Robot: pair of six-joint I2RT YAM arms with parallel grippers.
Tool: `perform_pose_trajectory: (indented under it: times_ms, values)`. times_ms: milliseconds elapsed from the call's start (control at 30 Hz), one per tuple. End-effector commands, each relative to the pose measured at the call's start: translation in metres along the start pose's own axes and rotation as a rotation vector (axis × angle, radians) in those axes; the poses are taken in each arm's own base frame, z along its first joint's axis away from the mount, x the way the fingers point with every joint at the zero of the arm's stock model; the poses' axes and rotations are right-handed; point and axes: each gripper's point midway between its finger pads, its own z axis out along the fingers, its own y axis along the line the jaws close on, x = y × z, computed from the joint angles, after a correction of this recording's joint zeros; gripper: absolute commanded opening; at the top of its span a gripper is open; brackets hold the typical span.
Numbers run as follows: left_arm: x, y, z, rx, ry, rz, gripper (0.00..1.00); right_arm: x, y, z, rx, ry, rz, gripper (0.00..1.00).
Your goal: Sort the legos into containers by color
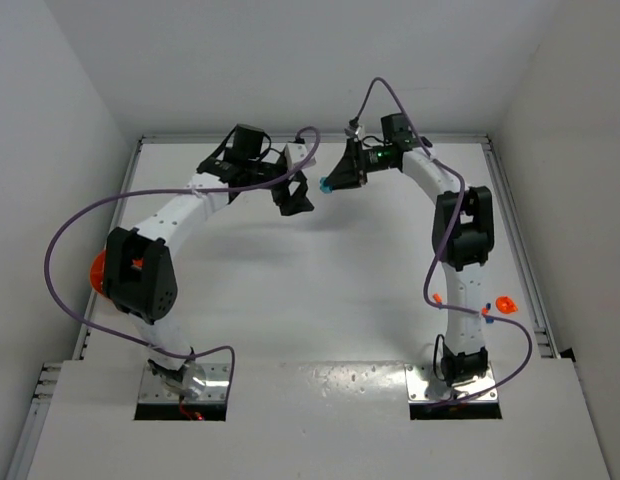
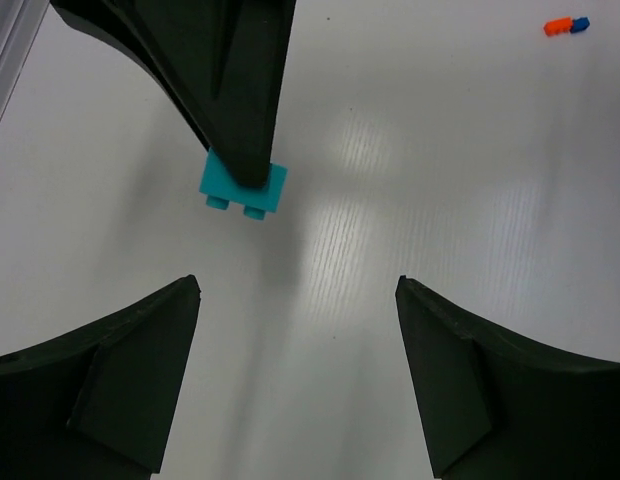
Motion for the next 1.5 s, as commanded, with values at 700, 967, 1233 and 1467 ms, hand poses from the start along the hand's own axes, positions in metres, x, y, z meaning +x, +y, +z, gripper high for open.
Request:
perform_pose_trajectory:
  times_ms: [700, 967, 1233, 1467]
  values:
    - [-0.033, 0.0, -0.007, -0.021, -0.106, 0.295, 0.8, 0.015, 0.059, 0.023, -0.17, 0.086, -0.027, 0.1]
    - [-0.04, 0.0, -0.004, -0.018, -0.114, 0.315, 0.67, 0.015, 0.058, 0.029, -0.201, 0.103, -0.02, 0.1]
    - [-0.043, -0.006, 0.001, -0.003, -0.118, 0.342, 0.52, 0.015, 0.055, 0.034, -0.213, 0.115, -0.001, 0.1]
    - [-0.051, -0.002, -0.002, -0.029, -0.135, 0.37, 0.51, 0.018, 0.054, 0.039, -0.224, 0.129, 0.016, 0.09]
